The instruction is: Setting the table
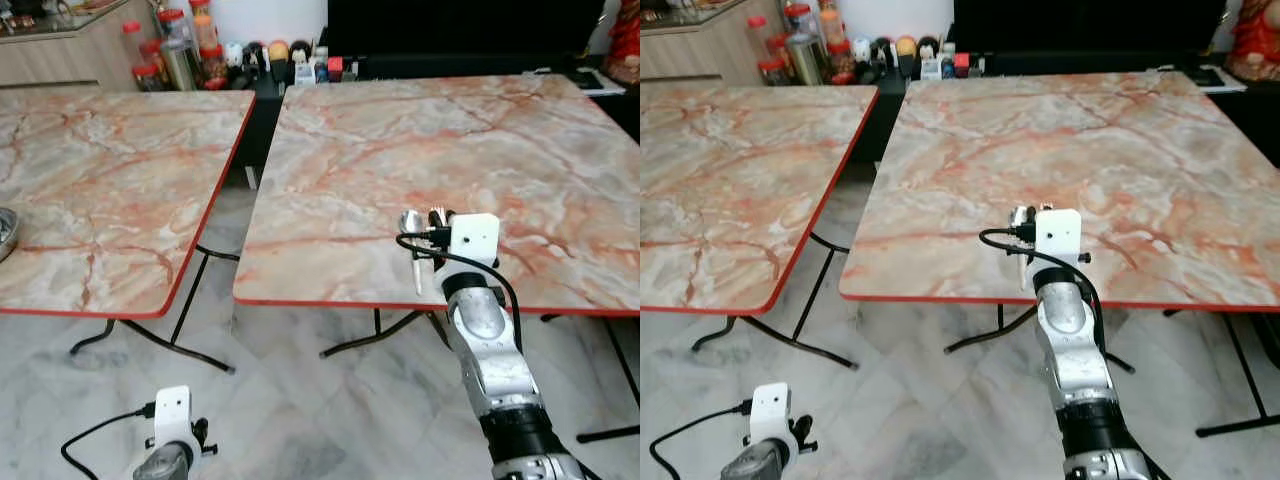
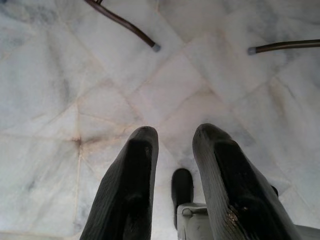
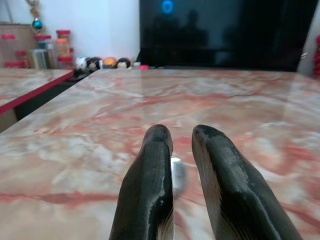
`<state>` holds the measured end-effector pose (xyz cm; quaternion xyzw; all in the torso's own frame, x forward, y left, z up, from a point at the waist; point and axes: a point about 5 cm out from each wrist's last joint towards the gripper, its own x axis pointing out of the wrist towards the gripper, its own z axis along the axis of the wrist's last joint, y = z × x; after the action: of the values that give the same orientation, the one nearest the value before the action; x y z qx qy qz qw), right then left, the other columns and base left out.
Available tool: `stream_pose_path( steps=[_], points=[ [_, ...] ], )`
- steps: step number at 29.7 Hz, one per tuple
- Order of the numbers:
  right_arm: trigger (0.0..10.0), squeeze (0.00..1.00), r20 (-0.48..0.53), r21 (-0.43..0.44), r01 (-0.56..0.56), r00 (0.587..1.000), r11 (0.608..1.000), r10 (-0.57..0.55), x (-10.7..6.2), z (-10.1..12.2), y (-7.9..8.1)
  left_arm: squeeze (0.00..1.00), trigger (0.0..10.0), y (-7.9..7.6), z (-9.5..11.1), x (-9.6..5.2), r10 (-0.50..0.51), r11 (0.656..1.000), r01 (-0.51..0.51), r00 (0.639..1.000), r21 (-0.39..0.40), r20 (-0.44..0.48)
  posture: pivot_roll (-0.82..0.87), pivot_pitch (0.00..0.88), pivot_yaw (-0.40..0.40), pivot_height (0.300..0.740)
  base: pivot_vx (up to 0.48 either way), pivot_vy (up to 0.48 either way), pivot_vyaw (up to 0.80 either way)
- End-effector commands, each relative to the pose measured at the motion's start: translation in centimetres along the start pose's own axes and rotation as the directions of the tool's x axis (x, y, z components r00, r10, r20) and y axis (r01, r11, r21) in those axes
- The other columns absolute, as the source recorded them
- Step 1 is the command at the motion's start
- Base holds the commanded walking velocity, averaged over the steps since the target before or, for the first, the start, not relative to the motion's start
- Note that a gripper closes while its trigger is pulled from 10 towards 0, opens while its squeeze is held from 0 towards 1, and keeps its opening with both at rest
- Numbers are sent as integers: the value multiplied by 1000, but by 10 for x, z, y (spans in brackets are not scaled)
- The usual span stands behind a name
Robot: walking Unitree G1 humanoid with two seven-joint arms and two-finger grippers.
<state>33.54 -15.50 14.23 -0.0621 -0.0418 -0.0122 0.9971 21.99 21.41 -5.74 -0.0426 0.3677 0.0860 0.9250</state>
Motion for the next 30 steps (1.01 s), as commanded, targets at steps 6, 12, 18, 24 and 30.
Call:
stream_pose_path(
  steps=[6,12,18,24,30],
  points=[
    [10000,0,-10,5,-22,1000,1000,22,1,1,5,0,10000,6,-5,-1,18,1000,-18,999,12,-30,-62,59,53,740,340,0,0],
    [10000,0,-17,3,-23,1000,1000,23,1,1,5,0,10000,6,-5,-1,17,1000,-16,999,13,-32,-62,63,54,740,338,0,0],
    [10000,0,-84,4,-1,996,1000,1,-6,-1,9,0,10000,6,-5,-1,14,1000,-14,999,11,-30,-69,75,57,740,53,0,0],
    [10000,0,-95,14,-5,995,1000,6,-14,8,12,0,10000,7,-6,-1,13,1000,-12,999,15,-36,-80,80,63,740,0,0,0],
    [10000,0,-137,33,10,991,999,-5,-16,4,12,0,10000,7,-7,-1,12,1000,-12,999,5,-45,-73,79,63,740,0,0,0]
  ],
)
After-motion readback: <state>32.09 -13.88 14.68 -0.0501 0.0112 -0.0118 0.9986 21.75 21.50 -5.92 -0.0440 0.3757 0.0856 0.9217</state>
